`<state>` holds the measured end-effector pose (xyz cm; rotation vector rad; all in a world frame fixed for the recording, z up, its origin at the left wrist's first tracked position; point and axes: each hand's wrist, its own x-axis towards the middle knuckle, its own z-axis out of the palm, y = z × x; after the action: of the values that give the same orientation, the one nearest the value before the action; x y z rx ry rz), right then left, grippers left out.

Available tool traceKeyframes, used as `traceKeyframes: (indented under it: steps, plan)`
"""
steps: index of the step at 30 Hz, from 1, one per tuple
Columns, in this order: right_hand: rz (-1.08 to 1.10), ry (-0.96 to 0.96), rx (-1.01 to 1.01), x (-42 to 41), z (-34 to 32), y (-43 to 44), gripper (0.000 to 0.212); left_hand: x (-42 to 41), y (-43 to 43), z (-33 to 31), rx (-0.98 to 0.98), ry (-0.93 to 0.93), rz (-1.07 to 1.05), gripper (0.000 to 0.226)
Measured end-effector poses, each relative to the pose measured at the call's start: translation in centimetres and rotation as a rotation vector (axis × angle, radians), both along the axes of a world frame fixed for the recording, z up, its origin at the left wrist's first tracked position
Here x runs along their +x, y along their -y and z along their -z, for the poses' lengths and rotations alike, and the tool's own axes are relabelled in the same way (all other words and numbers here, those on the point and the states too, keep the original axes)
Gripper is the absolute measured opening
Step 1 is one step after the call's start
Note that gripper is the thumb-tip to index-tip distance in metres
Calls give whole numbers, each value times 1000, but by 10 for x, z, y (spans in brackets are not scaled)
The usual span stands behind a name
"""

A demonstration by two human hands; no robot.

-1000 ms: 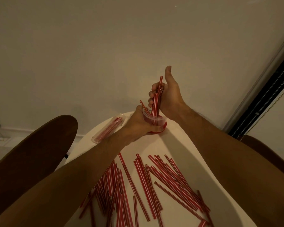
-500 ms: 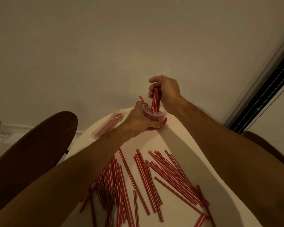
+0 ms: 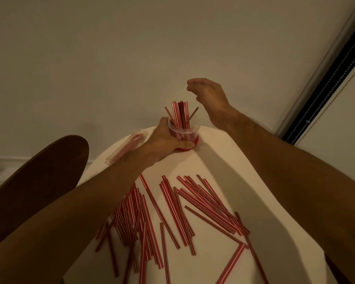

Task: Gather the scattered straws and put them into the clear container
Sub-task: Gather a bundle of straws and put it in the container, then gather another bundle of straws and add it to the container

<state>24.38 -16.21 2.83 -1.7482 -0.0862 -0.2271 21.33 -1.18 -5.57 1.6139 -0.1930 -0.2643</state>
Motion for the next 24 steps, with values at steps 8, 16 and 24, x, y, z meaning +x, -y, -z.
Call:
traceKeyframes:
  steps: [8,16,24]
  plan:
    - [95,31,-10,-38,2,25,25,-24,-7,-9,212,38,-76,105]
    - [195,-49,-376,-155,21,56,8,-69,-30,-16,452,128,-154,107]
    - [-2,-443,-821,-306,41,56,24,-96,-22,-24,639,348,362,65]
